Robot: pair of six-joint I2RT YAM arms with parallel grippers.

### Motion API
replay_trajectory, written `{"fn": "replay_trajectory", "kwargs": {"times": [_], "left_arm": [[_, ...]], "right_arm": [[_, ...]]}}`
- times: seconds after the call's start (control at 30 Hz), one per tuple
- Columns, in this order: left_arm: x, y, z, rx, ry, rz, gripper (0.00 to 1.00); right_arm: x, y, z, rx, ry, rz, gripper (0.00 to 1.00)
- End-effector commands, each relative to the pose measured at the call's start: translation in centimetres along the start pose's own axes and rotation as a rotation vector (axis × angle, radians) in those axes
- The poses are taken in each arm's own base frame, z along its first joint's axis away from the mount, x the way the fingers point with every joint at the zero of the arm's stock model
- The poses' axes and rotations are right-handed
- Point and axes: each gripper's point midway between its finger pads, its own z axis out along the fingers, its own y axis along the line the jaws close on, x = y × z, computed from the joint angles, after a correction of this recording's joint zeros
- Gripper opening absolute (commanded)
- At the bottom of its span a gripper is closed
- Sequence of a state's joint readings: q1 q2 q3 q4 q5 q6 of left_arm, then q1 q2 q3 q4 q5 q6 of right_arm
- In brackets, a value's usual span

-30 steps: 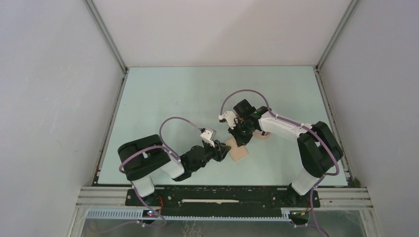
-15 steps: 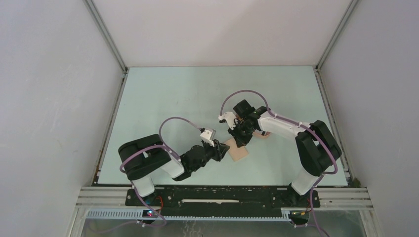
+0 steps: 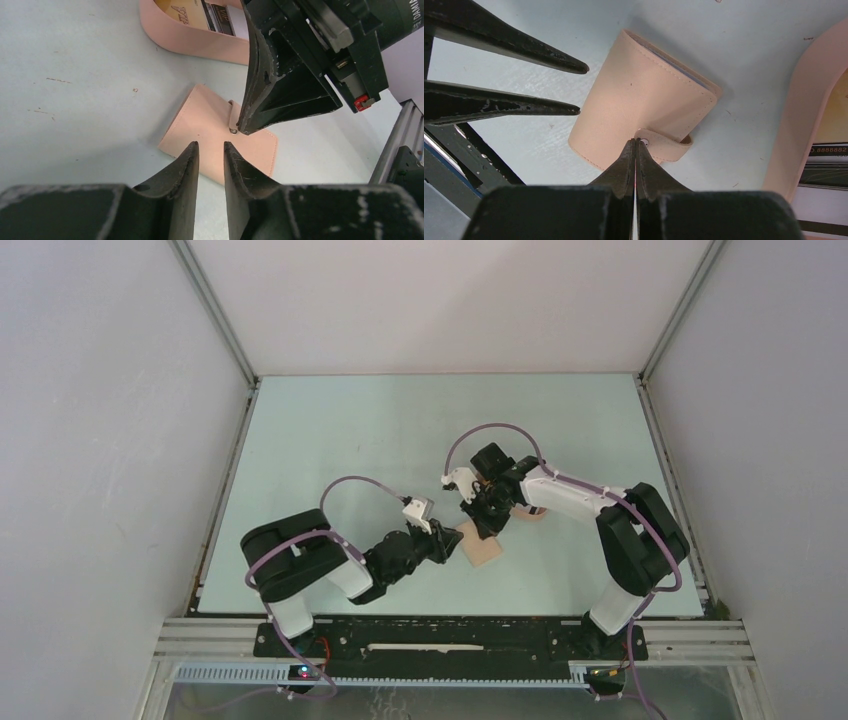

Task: Put the credit cards into the card holder
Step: Close the card holder at the center of the board.

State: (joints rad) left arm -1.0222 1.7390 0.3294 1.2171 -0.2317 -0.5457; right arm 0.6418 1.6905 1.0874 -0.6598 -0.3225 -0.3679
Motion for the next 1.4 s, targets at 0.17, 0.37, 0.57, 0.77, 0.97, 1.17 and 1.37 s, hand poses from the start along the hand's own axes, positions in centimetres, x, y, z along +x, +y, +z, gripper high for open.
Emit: {"fn": "replay_trajectory", "kwargs": {"times": [0.17,0.37,0.57,0.77,0.97,1.17,1.37], "left_arm": [[-0.6,-0.8,0.4,0.048,-0.02,-0.032,0.28],[-0.6,-0.7,0.5,0.051,-0.017,-0.036,0.26],[-0.5,-0.5,0.4,0.047,-0.015,-0.04,0.26],[-0.5,-0.6,0.5,0.054,-0.012,-0.044,0.25],[-0.9,-0.2,0.2,0.043,-0.03,-0.055,0.24],[-1.5,0.1,-0.5,0.039,-0.066,-0.066,0.23],[-1.9,0.4,-1.0,0.033,-0.089,-0.072,0.23]], "right_arm": [[-2.0,0.0,-0.7,0.02,-0.069,-0.013,0.0],[-1.6,0.2,-0.3,0.012,-0.047,-0.02,0.0],[-0.9,0.7,0.0,0.004,-0.015,-0.039,0.0],[0.0,0.3,0.7,0.015,0.027,-0.032,0.0],[0.4,0.1,1.6,0.025,0.056,-0.017,0.0],[1.2,-0.1,2.2,0.024,0.09,0.001,0.0],[2.1,0.1,2.6,0.019,0.12,-0.007,0.0]]}}
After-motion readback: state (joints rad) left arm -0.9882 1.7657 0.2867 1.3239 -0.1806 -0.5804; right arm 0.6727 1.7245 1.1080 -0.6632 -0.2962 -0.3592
